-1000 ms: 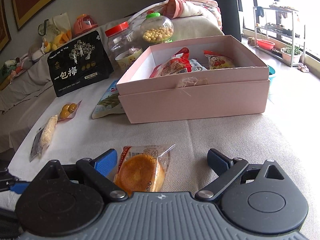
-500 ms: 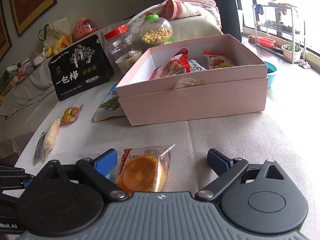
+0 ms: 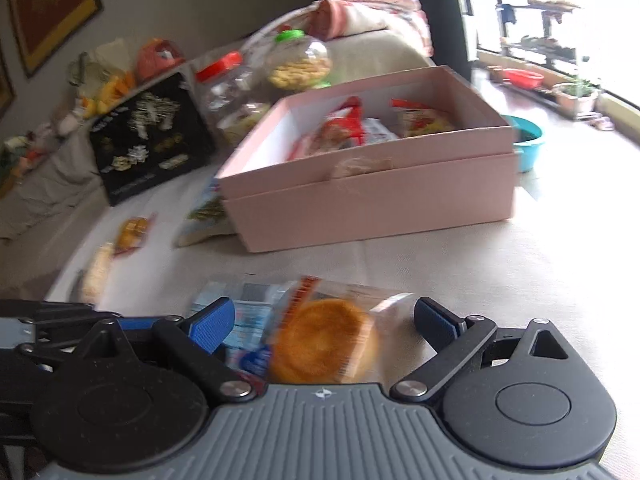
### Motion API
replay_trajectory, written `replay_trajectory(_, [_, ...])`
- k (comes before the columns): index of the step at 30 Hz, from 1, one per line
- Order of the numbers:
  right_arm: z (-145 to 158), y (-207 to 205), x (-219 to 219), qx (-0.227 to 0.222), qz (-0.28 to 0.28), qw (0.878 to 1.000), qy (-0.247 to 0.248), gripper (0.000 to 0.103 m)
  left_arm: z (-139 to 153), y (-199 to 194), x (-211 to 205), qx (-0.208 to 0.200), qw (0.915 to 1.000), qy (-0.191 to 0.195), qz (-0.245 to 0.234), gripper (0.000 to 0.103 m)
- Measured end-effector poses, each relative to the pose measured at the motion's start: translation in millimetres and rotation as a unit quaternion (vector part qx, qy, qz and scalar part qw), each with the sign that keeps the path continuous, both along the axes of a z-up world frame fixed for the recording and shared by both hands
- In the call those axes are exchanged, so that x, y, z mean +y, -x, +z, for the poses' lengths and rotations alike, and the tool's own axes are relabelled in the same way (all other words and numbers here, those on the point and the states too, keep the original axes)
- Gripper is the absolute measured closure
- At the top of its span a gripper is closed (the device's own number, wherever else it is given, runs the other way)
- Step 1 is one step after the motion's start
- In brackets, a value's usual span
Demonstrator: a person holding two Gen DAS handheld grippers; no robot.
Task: Organize snacks
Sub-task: 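Lift the round cake with the right tool while left holds the candy packet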
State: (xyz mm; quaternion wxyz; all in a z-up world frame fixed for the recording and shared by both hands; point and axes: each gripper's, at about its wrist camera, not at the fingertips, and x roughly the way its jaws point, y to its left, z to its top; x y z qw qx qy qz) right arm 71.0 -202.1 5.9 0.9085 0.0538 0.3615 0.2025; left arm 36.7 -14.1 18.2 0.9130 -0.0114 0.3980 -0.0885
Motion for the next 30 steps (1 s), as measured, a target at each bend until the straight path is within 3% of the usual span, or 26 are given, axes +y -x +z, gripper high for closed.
replay_trajectory(3, [0.1, -2.3, -8.7, -0.01, -0.024, 0.998, 0.061, 0.006, -1.7, 1.5, 5.8, -0.008, 0.9999, 0.004, -0.007, 0.045])
replay_trajectory(9, [-0.7, -0.7, -38.8, -0.015, -0.074, 0.995, 0.063, 0.006, 1.4, -3.8, 13.7, 0.002, 0.9991, 0.041, 0.005, 0.05])
replay_trajectory(13, [-3.1, 0.7, -44.3, -0.016, -0.074, 0.996, 0.05, 0.006, 3.0, -14.0, -2.5, 0.002, 0.9995, 0.03, -0.004, 0.05])
replay_trajectory(18, [-4.7, 1.3, -47.5, -0.017, -0.074, 0.996, 0.04, 0.005, -0.4, -26.8, -19.5, -0.009, 0.9999, 0.004, -0.012, 0.042])
replay_trajectory(30, [-5.0, -0.5, -55.5, -0.011, -0.073, 0.997, 0.007, 0.004, -4.4, -28.3, -17.1, -0.027, 0.9989, 0.013, -0.035, 0.041])
